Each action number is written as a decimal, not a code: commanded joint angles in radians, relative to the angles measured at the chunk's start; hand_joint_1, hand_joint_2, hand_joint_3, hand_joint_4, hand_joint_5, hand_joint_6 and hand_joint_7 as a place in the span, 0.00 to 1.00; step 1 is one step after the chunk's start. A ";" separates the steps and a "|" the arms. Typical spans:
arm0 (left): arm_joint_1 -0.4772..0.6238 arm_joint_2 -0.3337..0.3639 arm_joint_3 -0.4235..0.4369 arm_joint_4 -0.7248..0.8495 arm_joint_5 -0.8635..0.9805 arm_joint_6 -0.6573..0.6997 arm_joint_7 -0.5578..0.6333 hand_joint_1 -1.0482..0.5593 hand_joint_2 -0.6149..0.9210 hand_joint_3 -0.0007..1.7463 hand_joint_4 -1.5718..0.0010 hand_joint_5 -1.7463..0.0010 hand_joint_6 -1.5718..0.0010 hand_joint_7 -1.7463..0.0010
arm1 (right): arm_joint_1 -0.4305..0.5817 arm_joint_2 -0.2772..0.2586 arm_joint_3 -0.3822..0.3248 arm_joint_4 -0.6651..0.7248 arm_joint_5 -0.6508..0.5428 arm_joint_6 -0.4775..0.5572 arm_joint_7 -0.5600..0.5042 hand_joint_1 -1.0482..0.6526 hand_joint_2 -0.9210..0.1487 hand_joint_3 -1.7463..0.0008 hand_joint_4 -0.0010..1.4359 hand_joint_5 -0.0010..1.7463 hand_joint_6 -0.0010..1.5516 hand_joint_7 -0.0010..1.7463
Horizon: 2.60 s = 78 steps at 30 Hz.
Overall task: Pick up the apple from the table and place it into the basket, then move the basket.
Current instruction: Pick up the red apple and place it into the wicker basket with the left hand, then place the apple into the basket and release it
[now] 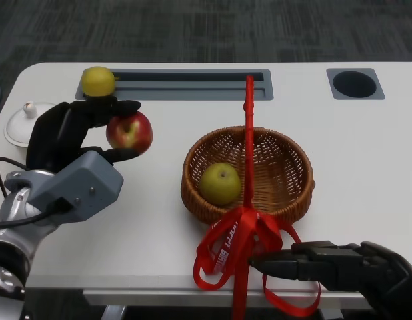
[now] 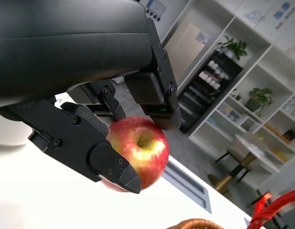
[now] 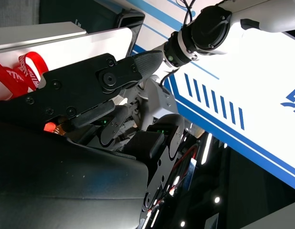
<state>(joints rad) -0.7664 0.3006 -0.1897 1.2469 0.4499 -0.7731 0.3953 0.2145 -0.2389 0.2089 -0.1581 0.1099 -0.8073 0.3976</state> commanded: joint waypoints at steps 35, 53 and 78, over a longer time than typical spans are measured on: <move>0.196 -0.121 0.014 -0.546 -0.192 -0.102 -0.433 0.64 0.88 0.00 0.12 0.98 0.25 0.99 | -0.007 0.017 0.002 -0.012 -0.036 0.037 -0.016 0.35 0.08 1.00 0.61 0.00 0.49 0.00; 0.173 -0.107 -0.027 -0.467 -0.105 -0.097 -0.452 0.40 0.85 0.01 0.65 1.00 0.68 1.00 | 0.006 0.023 0.002 -0.024 -0.042 0.039 -0.023 0.35 0.07 1.00 0.60 0.00 0.50 0.00; 0.264 -0.016 0.020 -0.632 -0.264 -0.032 -0.609 0.26 0.90 0.00 0.84 0.96 0.86 0.97 | -0.027 -0.047 -0.084 -0.017 0.004 0.002 -0.004 0.36 0.07 1.00 0.58 0.00 0.47 0.00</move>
<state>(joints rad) -0.5260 0.2603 -0.1934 0.6351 0.2203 -0.8146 -0.1992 0.1971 -0.2525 0.1611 -0.1556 0.0951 -0.8057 0.3889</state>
